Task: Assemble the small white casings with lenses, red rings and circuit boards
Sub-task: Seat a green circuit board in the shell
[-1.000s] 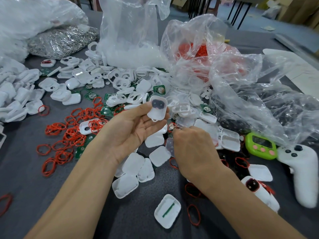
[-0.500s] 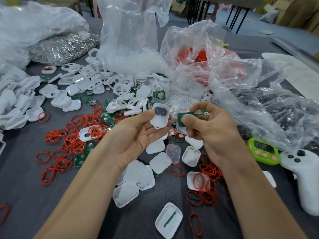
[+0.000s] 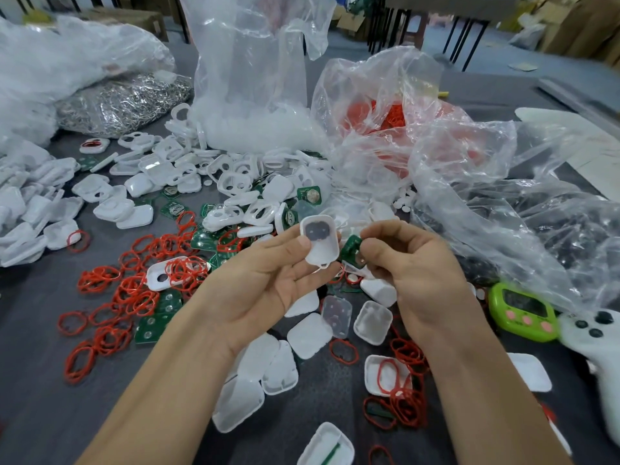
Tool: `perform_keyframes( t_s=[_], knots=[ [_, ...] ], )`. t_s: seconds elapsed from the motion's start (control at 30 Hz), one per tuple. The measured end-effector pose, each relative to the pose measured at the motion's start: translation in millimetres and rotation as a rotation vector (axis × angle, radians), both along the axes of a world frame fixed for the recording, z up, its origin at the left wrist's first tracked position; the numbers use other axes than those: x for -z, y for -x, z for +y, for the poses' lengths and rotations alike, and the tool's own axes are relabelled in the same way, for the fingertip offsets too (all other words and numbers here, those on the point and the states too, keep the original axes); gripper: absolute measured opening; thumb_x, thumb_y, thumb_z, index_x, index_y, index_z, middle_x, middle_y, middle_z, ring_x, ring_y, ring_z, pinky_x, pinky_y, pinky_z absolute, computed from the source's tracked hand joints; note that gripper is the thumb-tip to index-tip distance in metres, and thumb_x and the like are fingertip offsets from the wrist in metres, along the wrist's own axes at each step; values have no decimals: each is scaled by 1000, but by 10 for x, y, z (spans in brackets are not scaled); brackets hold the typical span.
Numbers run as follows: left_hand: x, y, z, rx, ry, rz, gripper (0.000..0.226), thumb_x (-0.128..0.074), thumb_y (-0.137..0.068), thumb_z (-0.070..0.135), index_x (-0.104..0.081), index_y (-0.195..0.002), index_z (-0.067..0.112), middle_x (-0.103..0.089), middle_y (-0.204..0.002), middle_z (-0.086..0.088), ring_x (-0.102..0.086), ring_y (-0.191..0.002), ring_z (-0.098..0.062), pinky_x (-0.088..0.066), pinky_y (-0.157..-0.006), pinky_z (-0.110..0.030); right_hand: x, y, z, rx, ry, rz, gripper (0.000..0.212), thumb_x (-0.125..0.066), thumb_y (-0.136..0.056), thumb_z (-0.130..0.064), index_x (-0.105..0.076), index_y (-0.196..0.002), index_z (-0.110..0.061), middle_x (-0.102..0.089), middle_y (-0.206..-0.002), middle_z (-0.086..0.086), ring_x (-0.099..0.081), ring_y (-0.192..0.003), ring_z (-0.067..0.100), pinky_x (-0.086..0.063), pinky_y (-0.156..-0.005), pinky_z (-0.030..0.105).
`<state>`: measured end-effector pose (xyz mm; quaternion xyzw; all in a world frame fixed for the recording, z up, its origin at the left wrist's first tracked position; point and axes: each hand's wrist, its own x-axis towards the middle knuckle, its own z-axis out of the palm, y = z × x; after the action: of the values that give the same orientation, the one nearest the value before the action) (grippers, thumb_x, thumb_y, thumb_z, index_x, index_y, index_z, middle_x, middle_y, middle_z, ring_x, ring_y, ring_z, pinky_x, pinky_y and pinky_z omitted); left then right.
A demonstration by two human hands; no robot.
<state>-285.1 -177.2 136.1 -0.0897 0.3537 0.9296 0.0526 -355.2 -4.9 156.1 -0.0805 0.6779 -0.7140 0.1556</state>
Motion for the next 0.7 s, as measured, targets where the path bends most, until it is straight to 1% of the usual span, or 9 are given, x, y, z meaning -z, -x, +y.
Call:
perform_keyframes(
  t_s=[0.03,0.1,0.17,0.2,0.3,0.37,0.47,0.6,0.7],
  knots=[
    [1,3,2,1,5,4,35,-70,-84,9,-75,-119,3,-69,-131,-18,-70,-115,-26,-60,-90,-37,10,9,18,8,-16,-3,34,-68,-90,7,-76,-72,-21,-71,-65,1,-58,-59,12,-49,-57,21],
    [-3,7,9,-9,12,-7,33,-63,-89,7,-75,-120,4,-69,-130,-18,-71,-114,-26,-61,-91,-38,7,16,52,4,-22,-4,28,-66,-92,6,-75,-84,-19,-72,-67,3,-61,-56,14,-51,-54,21],
    [-9,8,16,-12,4,-17,35,-61,-89,7,-74,-120,4,-70,-128,-17,-71,-113,-26,-61,-89,-37,-10,11,79,-5,-5,10,27,-63,-95,7,-75,-95,-17,-70,-69,2,-64,-55,15,-53,-53,21],
    [-12,7,19,-7,-3,-15,36,-61,-88,8,-73,-122,4,-71,-127,-17,-72,-112,-26,-61,-87,-36,-27,3,86,-16,10,17,28,-62,-95,7,-76,-97,-17,-70,-70,1,-66,-56,17,-54,-53,21],
    [-34,-9,24,23,-18,-5,36,-65,-90,10,-71,-125,3,-71,-126,-16,-73,-106,-24,-62,-85,-36,-93,-30,79,-36,41,52,30,-65,-93,5,-80,-87,-20,-70,-71,5,-66,-55,20,-53,-52,22],
    [-39,-23,25,49,-25,-5,44,-69,-85,16,-70,-127,3,-70,-128,-17,-74,-103,-25,-62,-85,-36,-129,-38,65,5,57,81,28,-69,-91,3,-81,-80,-21,-70,-68,4,-58,-53,15,-48,-51,20],
    [-36,-34,38,98,-6,10,49,-70,-82,22,-70,-127,4,-70,-128,-16,-74,-104,-25,-61,-83,-34,-164,-49,44,21,91,119,23,-72,-90,1,-81,-78,-17,-66,-63,0,-48,-53,11,-44,-52,18],
    [-9,-28,48,127,40,40,42,-68,-86,24,-74,-124,8,-72,-126,-12,-73,-110,-23,-60,-85,-32,-169,-108,-30,-25,-4,263,19,-77,-87,1,-75,-79,-17,-70,-62,-1,-57,-49,8,-48,-51,18],
    [-1,-30,44,125,62,43,41,-69,-85,25,-75,-122,9,-72,-125,-12,-72,-112,-24,-60,-86,-32,-159,-123,-68,-30,13,298,21,-75,-87,6,-72,-78,-14,-72,-63,-4,-62,-50,4,-50,-53,16]
  ],
)
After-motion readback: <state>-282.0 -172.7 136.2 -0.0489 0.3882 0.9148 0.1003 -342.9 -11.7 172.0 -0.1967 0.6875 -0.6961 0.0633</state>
